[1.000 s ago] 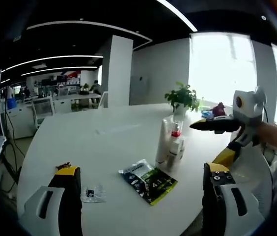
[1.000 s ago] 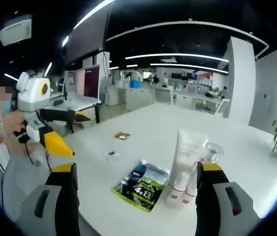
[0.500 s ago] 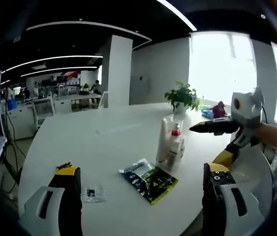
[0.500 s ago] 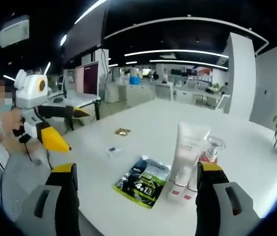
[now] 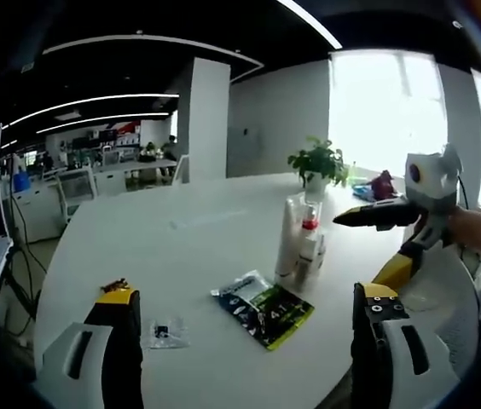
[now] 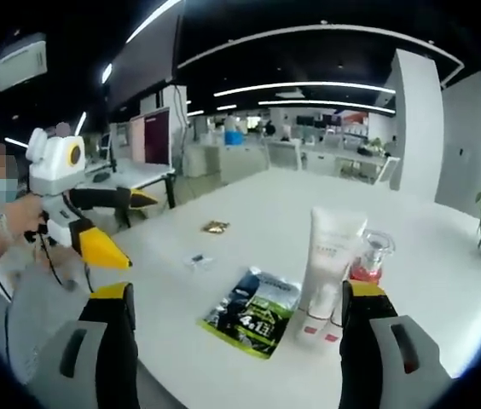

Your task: Arrange the skincare products in the storage area until every visible bottle or jar stands upright without overlapping.

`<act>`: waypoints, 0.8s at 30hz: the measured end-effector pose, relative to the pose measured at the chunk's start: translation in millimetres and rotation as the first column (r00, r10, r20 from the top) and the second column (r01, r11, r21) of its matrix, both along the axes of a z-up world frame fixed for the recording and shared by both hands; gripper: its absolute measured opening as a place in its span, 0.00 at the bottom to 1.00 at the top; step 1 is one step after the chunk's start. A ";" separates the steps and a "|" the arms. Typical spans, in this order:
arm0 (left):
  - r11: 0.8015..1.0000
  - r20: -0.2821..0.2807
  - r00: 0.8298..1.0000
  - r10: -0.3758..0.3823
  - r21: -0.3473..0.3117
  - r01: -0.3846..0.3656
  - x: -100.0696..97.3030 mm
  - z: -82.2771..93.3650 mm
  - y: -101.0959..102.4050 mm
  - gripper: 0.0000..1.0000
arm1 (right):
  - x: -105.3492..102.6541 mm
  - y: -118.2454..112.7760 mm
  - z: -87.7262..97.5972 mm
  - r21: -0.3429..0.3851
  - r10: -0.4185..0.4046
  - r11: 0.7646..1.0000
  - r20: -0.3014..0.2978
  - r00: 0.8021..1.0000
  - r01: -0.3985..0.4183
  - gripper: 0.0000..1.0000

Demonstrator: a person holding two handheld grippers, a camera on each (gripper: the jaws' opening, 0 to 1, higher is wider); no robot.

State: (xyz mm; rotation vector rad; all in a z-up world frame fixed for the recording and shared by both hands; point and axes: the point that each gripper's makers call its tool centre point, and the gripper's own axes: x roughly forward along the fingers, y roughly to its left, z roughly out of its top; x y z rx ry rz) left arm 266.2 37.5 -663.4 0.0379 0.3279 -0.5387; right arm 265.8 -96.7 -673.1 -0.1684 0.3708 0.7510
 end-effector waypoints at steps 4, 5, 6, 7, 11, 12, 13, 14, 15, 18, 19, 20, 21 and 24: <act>1.000 -0.014 1.000 0.003 0.008 -0.003 -0.2 -4.0 2.4 0.99 | 0.6 -1.1 -1.7 -0.004 -0.005 1.000 -0.005 1.000 0.005 1.00; 1.000 -0.017 1.000 0.005 0.009 -0.005 0.0 -5.0 3.1 0.99 | 0.5 -1.3 -1.9 -0.004 -0.006 1.000 -0.006 1.000 0.006 1.00; 1.000 -0.025 1.000 0.008 0.010 -0.008 -0.6 -6.5 4.1 0.98 | 0.7 -1.4 -2.6 -0.007 -0.005 1.000 -0.006 1.000 0.005 1.00; 1.000 -0.029 0.999 0.012 0.008 -0.012 -0.4 -7.8 5.4 0.98 | 0.8 -1.4 -3.3 -0.008 -0.006 1.000 -0.006 1.000 0.006 1.00; 1.000 -0.058 0.998 0.024 0.009 -0.024 6.7 -19.8 9.6 0.95 | -0.2 -0.3 -7.4 -0.009 -0.004 1.000 -0.019 1.000 0.004 1.00; 1.000 -0.067 0.997 0.028 0.015 -0.027 9.2 -24.4 12.5 0.94 | -0.4 -0.1 -7.7 -0.008 -0.004 1.000 -0.020 1.000 0.004 0.99; 0.999 -0.078 0.997 0.029 0.020 -0.028 10.4 -28.5 14.5 0.95 | -0.2 0.0 -8.0 -0.009 -0.005 1.000 -0.018 1.000 0.005 0.99; 0.999 -0.083 0.996 0.030 0.019 -0.028 12.1 -31.3 15.6 0.95 | -0.1 0.1 -8.5 -0.012 -0.004 1.000 -0.016 1.000 0.003 0.99; 0.999 -0.094 0.995 0.037 0.015 -0.035 13.9 -34.7 18.0 0.94 | 0.3 -0.2 -9.1 -0.016 -0.006 1.000 -0.015 1.000 0.006 0.99; 0.999 -0.104 0.994 0.043 0.009 -0.042 18.7 -40.5 22.1 0.93 | 1.3 -0.6 -10.1 -0.018 -0.009 1.000 -0.017 1.000 0.008 0.99; 0.999 -0.106 0.993 0.044 0.009 -0.043 19.3 -41.2 22.6 0.93 | 1.3 -0.6 -10.4 -0.019 -0.008 1.000 -0.018 1.000 0.008 0.99; 0.999 -0.115 0.992 0.049 0.011 -0.048 21.6 -44.9 25.0 0.92 | 1.2 -0.6 -11.0 -0.022 -0.007 1.000 -0.019 1.000 0.007 0.99; 0.999 -0.121 0.991 0.050 0.014 -0.049 22.8 -47.1 26.3 0.91 | 1.2 -0.6 -11.5 -0.025 -0.008 1.000 -0.019 1.000 0.007 0.99; 0.998 -0.143 0.988 0.054 0.019 -0.052 29.2 -55.8 31.1 0.88 | 1.3 -0.7 -14.1 -0.034 -0.009 0.999 -0.021 1.000 0.009 0.99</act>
